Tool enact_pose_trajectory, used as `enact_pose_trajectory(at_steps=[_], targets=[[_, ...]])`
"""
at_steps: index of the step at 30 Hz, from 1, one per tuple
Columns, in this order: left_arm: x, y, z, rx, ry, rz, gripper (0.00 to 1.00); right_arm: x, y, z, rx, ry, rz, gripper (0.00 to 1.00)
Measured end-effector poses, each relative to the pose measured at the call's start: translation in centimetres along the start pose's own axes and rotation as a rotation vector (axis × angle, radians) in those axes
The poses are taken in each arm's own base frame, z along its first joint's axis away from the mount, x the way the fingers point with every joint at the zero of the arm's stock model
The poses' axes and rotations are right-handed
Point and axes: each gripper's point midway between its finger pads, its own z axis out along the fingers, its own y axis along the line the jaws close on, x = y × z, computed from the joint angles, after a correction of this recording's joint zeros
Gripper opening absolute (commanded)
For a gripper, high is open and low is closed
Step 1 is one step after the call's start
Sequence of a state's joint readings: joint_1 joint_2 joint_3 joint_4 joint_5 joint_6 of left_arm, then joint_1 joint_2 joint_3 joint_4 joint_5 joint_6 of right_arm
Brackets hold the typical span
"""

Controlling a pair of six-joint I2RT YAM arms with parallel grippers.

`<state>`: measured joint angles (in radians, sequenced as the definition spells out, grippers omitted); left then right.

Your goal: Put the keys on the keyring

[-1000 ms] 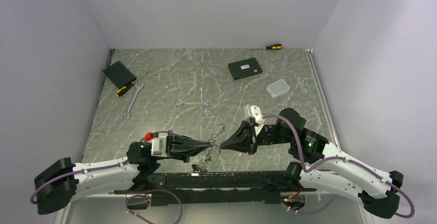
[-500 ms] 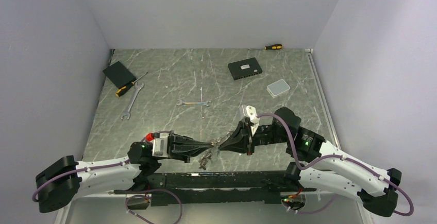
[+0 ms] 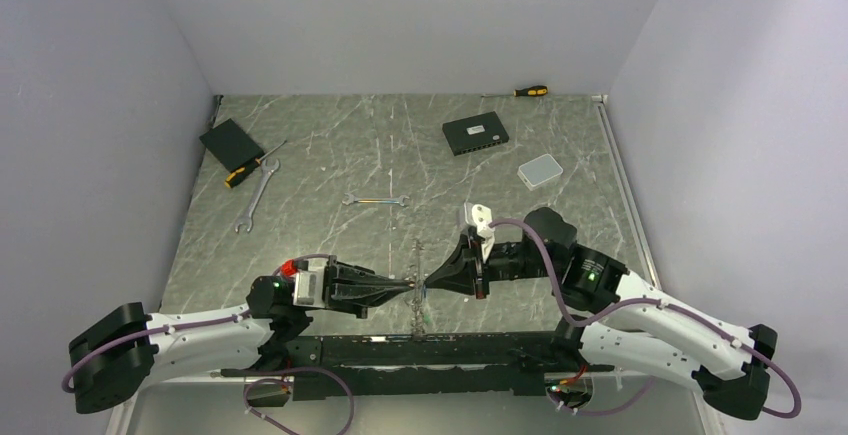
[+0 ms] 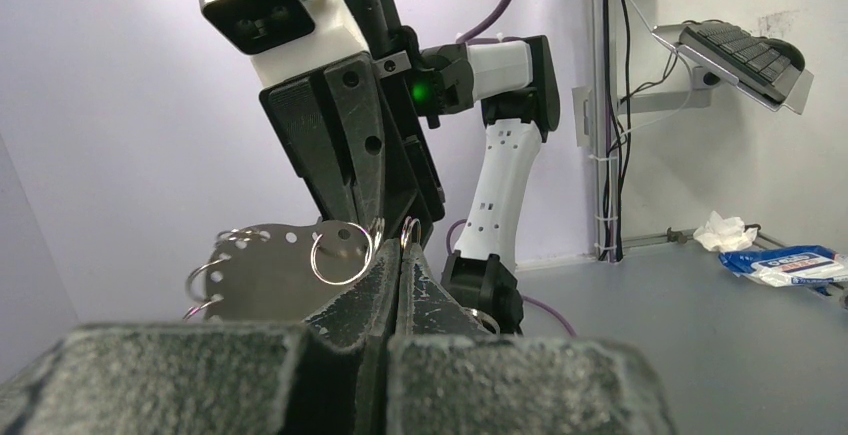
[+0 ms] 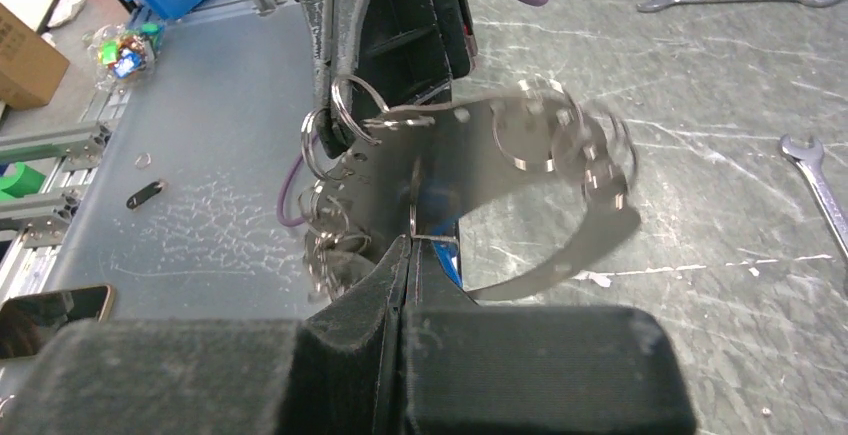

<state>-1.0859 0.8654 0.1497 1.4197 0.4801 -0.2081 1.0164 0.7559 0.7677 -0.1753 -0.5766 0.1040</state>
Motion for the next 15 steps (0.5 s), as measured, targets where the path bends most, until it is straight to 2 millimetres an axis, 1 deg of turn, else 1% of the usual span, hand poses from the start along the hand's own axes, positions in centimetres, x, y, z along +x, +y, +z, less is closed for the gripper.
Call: enact_pose_trajectory(at_steps=[5, 11, 15], targets=[[0.0, -0.2, 0.0, 0.01, 0.0, 0.001, 0.0, -0.1, 0.0, 0.0, -0.001, 0.002, 0.001, 0.0], [-0.8, -0.4, 0.0, 0.017, -0.021, 0.013, 0.0, -1.1, 0.5, -0.2, -0.015, -0.02, -0.009, 0.0], [-0.9, -0.4, -0.1, 0.018, -0.022, 0.014, 0.0, -1.3, 1.0, -0.3, -0.037, -0.027, -0.007, 0.0]])
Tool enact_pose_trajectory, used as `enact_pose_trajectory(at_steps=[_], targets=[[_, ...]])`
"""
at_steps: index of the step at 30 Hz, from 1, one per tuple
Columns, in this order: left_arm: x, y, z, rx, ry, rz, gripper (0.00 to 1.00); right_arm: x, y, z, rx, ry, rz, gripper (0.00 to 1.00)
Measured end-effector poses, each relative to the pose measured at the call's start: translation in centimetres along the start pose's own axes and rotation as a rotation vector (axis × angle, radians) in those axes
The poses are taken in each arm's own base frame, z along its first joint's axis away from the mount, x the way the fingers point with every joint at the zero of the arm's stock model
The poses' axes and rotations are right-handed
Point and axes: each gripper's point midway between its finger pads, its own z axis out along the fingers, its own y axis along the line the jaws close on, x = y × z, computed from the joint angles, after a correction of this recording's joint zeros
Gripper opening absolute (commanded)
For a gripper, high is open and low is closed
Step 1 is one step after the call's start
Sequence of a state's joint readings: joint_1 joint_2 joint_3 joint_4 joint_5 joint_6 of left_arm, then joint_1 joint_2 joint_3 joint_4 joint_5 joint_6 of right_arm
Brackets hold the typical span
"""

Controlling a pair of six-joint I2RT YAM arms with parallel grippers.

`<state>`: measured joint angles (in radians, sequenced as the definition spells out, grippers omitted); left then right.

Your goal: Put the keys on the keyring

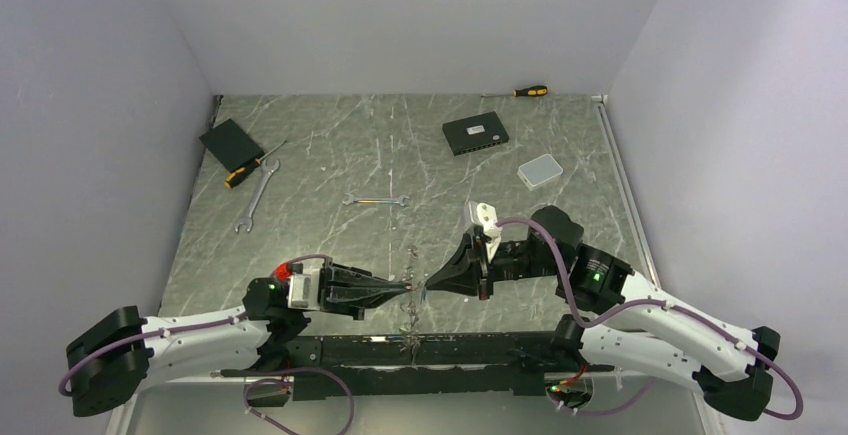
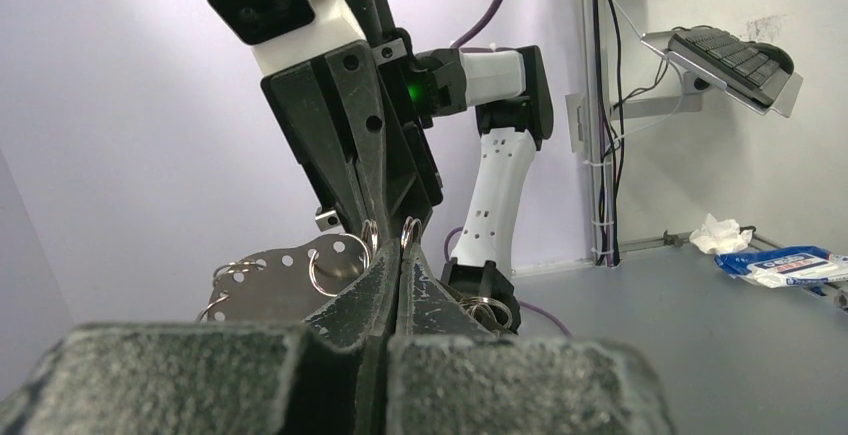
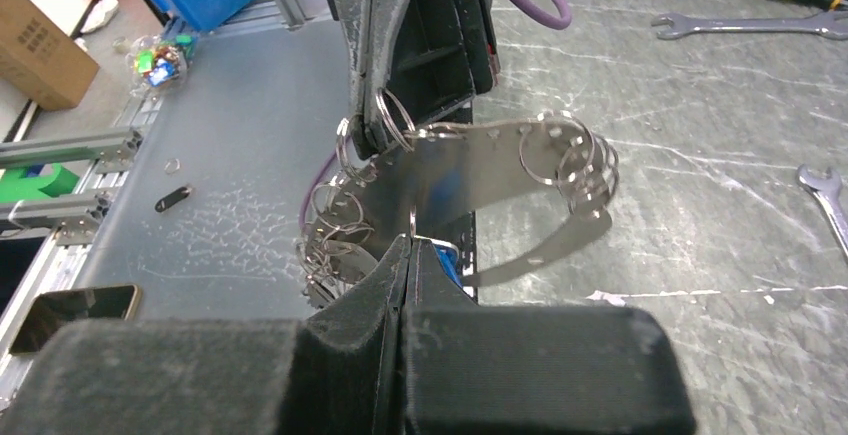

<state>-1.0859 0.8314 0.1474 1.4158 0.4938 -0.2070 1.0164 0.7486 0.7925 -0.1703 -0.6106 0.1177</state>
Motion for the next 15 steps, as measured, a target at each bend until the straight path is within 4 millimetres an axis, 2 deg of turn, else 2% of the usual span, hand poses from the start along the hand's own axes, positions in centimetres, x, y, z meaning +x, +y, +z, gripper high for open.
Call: enact_pose_trajectory(at_steps=[15], targets=[[0.6, -0.1, -0.4, 0.001, 0.016, -0.008, 0.0, -1.1, 1.0, 0.4, -0.061, -0.04, 0.014, 0.0]])
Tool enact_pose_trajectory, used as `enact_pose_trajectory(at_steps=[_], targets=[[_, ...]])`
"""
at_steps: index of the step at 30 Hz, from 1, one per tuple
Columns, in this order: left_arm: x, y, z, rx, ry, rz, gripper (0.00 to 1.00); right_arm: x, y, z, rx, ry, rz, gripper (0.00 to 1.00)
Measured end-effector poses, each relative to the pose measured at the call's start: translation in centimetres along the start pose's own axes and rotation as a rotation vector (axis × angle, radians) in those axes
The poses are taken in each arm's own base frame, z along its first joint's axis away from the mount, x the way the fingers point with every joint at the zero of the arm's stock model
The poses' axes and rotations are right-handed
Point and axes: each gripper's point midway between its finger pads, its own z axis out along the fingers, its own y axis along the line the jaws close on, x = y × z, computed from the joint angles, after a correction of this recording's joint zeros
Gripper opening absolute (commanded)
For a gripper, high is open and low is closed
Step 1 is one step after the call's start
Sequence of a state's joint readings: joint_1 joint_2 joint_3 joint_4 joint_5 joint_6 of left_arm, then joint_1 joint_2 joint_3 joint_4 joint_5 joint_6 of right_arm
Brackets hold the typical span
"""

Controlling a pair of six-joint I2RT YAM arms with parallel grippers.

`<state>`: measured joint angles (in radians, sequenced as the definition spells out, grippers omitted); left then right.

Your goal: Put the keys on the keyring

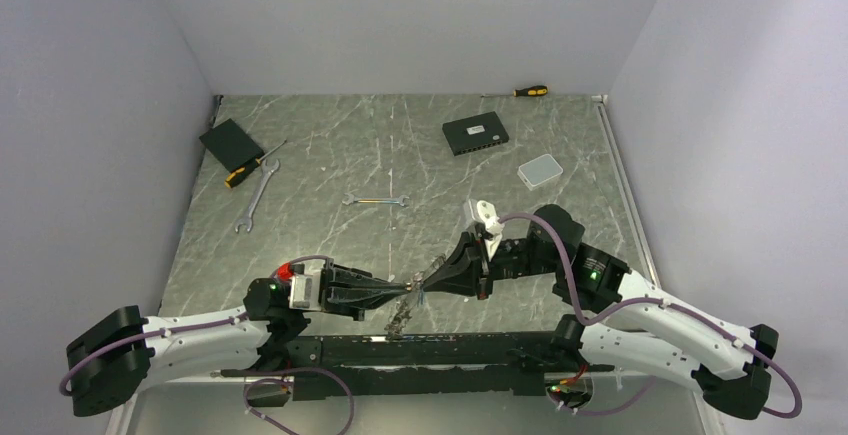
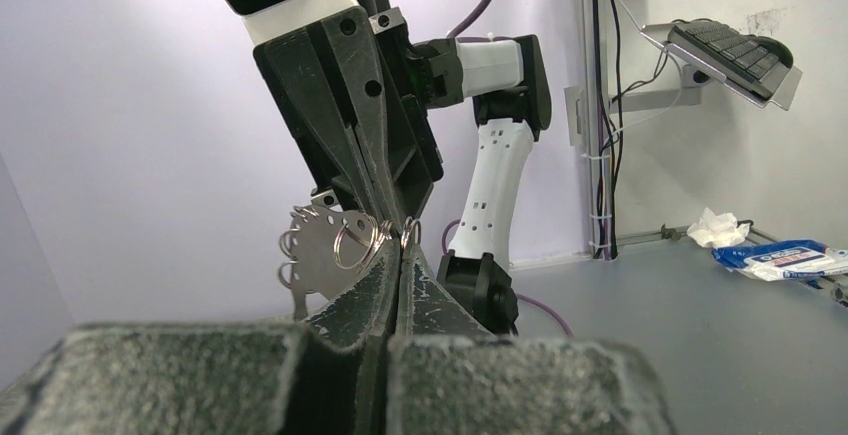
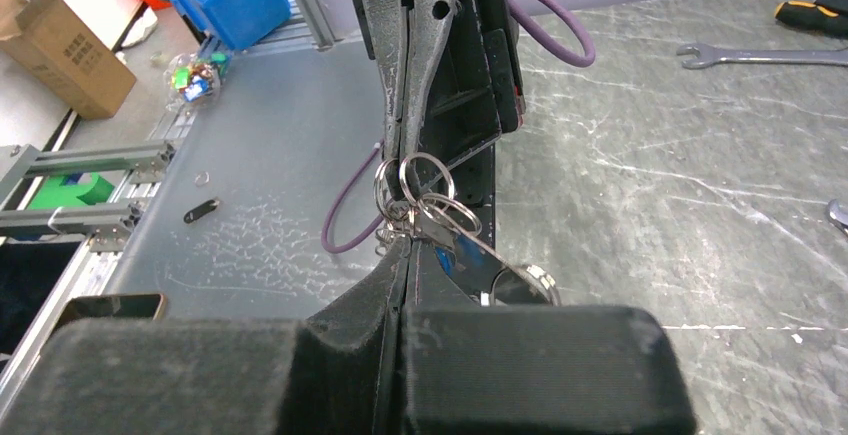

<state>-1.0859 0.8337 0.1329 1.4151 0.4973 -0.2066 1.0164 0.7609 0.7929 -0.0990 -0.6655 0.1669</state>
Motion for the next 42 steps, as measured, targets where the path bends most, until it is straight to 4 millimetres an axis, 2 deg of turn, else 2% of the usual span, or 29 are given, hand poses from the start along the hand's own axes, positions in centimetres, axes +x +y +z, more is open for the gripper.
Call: enact_pose_trajectory(at_steps=[27, 42], targets=[[0.3, 0.2, -0.4, -0.018, 0.002, -0.002, 0.0, -0.9, 0.8, 0.6, -0.059, -0.036, 0.026, 0.0], [0.3, 0.3, -0.4, -0.032, -0.004, -0.002, 0.0, 0.4, 0.3, 0.9, -0.056, -0.028, 0.041, 0.0]])
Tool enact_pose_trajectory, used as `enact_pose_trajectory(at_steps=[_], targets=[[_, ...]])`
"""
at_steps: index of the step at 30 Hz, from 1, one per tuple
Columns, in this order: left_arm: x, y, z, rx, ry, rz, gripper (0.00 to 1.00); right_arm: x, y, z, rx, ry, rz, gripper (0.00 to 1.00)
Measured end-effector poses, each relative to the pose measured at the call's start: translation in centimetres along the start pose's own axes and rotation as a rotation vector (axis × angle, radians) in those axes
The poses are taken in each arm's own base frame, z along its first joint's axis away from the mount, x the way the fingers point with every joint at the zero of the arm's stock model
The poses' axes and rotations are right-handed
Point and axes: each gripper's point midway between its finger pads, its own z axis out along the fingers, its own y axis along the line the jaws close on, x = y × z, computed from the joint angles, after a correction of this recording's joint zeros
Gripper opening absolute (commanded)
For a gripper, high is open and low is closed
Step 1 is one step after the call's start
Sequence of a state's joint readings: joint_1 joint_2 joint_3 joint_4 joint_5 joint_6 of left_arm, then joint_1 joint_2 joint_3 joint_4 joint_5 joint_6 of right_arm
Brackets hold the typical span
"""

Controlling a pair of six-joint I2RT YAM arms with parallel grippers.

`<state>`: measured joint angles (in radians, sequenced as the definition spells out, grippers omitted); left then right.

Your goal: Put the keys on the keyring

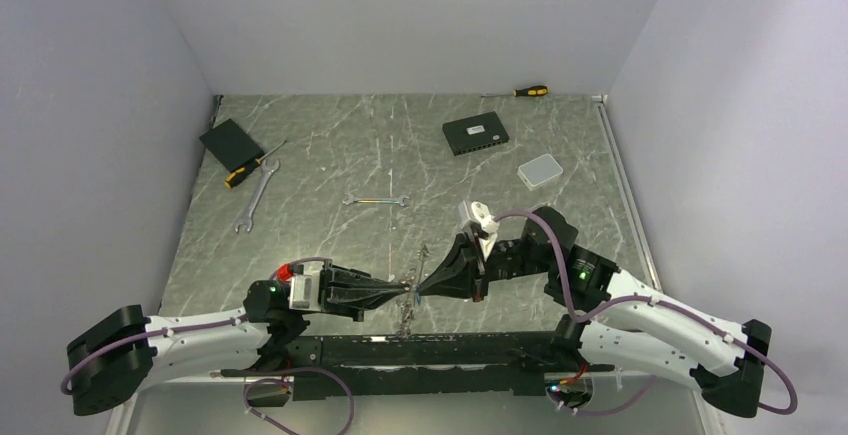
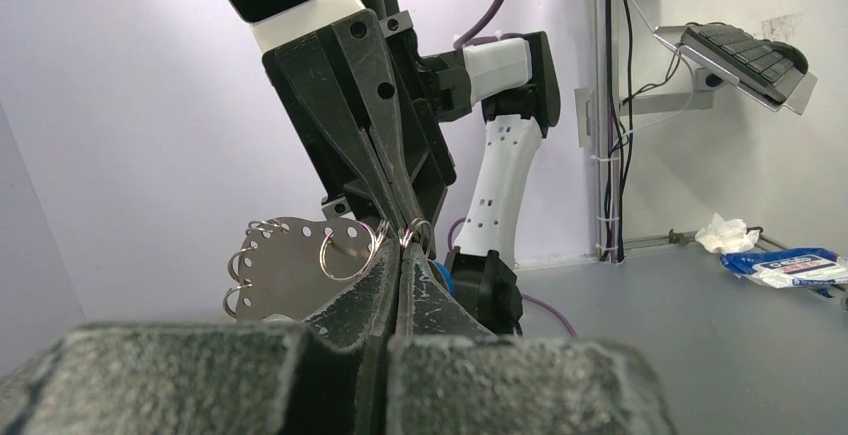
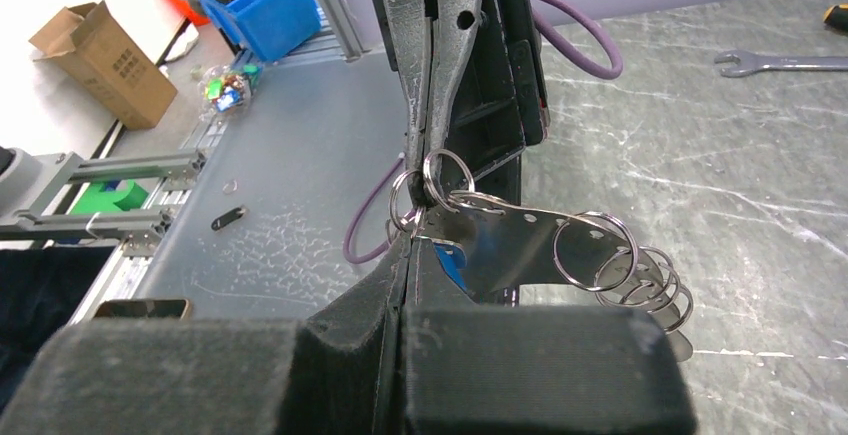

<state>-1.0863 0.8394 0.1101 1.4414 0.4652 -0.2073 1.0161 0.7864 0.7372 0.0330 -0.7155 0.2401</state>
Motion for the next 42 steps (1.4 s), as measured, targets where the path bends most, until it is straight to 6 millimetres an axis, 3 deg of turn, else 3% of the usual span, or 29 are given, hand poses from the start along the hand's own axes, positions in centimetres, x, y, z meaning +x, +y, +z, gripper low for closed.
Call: enact_pose_trajectory(at_steps=[17, 42], targets=[[-0.1, 0.2, -0.1, -0.017, -0.008, 0.003, 0.0, 0.6, -0.2, 0.1, 0.002, 0.01, 0.023, 0.0], [-0.1, 0.2, -0.1, -0.015, -0.008, 0.001, 0.0, 0.2, 1.1, -0.2, -0.05, 0.002, 0.024, 0.0]])
